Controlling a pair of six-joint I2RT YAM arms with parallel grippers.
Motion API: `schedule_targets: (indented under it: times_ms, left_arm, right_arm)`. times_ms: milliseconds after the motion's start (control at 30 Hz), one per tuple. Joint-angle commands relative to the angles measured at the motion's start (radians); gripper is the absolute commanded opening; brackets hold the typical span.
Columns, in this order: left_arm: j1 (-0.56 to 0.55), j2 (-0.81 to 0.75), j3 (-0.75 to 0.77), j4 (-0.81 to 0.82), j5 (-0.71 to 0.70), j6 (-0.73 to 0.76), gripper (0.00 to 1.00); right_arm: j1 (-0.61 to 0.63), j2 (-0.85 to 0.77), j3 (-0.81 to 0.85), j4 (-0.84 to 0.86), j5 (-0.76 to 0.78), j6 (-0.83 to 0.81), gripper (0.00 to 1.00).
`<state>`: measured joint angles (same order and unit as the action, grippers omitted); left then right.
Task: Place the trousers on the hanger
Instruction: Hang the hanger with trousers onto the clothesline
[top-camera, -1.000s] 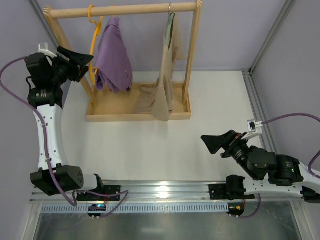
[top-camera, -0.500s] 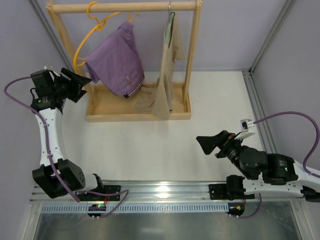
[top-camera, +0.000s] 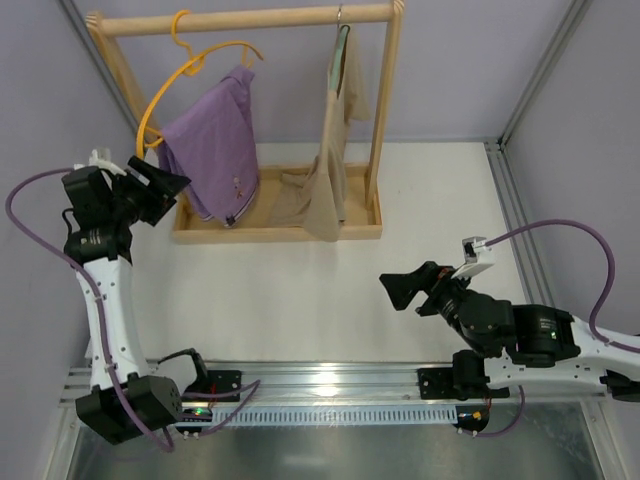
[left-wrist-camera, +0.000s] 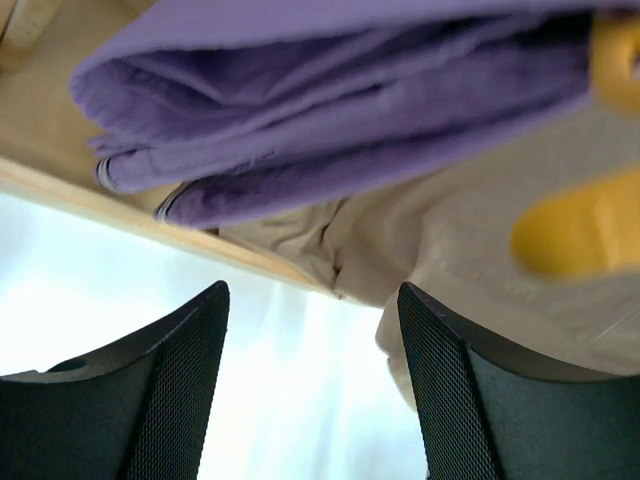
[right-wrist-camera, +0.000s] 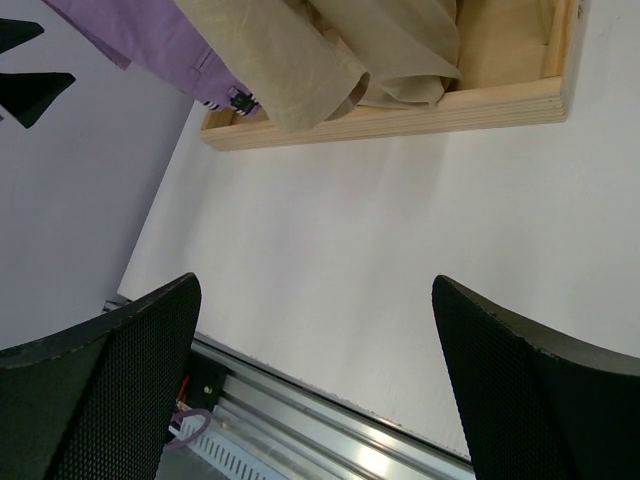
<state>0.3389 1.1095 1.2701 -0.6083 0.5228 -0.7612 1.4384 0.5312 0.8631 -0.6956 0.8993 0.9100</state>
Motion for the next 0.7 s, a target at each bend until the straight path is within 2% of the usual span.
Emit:
schedule_targets:
  times_ms: [0, 33, 67, 133, 167, 267, 367, 400, 467, 667]
  left_arm:
    - [-0.053, -0.094, -0.087, -0.064, -0.038, 0.065, 0.68]
    - [-0.084, -0.114, -0.15, -0.051, -0.052, 0.065, 0.67]
    - [-0.175, -0.15, -0.173, -0.048, -0.072, 0.065, 0.67]
    - [-0.301, -0.175, -0.227, -0.047, -0.186, 0.059, 0.66]
    - [-0.443, -0.181, -0.241, -0.039, -0.228, 0.054, 0.66]
    - [-0.645, -0.217, -0.317, 0.04, -0.3, 0.005, 0.66]
    - [-0.772, -0.289, -0.382, 0.114, -0.328, -0.032, 0.7]
    - [-0.796, -0.301, -0.385, 0.125, -0.336, -0.032, 0.88]
    - [-0.845, -0.327, -0.383, 0.111, -0.349, -0.02, 1.0]
    - [-0.87, -0.399, -0.38, 0.102, -0.331, 0.003, 1.0]
  right_arm:
    - [0.005, 0.056, 0.042, 0.05, 0.012, -0.031, 0.99]
    - [0.005, 0.071, 0.05, 0.042, 0.01, -0.037, 0.99]
    - [0.005, 0.096, 0.059, 0.035, 0.012, -0.04, 1.0]
    - [0.005, 0.121, 0.092, 0.012, 0.012, -0.043, 1.0]
    - [0.005, 0.13, 0.105, 0.004, 0.018, -0.04, 1.0]
    - [0.004, 0.154, 0.146, -0.015, 0.021, -0.025, 1.0]
    - [0.005, 0.164, 0.166, -0.028, 0.015, 0.0, 1.0]
    - [0.005, 0.165, 0.163, -0.028, 0.015, 0.016, 1.0]
    - [0.005, 0.176, 0.16, -0.03, 0.01, 0.024, 1.0]
    - [0.005, 0.228, 0.186, -0.035, -0.011, 0.024, 1.0]
